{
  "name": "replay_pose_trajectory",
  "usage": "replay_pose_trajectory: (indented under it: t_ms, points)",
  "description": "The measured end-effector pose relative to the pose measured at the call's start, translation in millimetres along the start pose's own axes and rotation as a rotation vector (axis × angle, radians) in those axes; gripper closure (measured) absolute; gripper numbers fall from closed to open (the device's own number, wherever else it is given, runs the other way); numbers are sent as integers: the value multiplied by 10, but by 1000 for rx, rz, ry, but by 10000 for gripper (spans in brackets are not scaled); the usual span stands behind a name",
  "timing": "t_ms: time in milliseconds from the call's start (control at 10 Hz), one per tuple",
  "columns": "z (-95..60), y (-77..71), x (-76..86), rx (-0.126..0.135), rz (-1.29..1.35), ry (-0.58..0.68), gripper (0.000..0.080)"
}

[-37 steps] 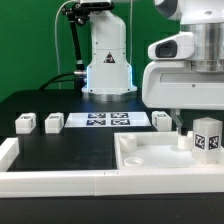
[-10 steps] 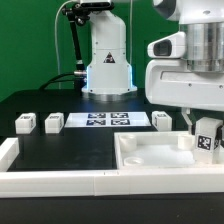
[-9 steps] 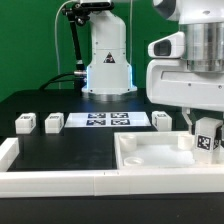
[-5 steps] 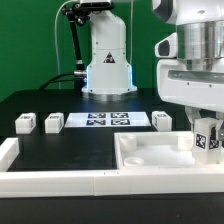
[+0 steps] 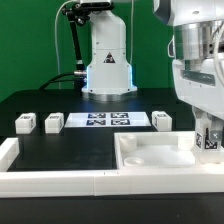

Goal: Assemble square table

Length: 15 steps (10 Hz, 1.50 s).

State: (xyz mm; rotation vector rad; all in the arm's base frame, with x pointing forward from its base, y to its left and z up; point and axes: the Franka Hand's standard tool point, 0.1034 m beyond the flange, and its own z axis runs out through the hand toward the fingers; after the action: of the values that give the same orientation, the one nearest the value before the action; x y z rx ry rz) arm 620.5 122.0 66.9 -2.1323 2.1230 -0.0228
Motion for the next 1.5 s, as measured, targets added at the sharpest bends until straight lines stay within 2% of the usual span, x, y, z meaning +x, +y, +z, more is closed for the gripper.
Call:
replay_pose_trajectory:
  t_ms: [200,300,400,500,600,800,1500]
  points:
    - [4,4,-6,-1,5,1,509]
    - [9,15,8,-7,-80,1,328]
    - [14,28,9,-14,-104,0,211]
    - [17,42,5,-24,-189,1,211]
    - [16,48,-9,-33,-286,-3,162]
    - [17,35,0,-25,-460,-3,153]
    - [15,34,14,-28,-1073,-10,151]
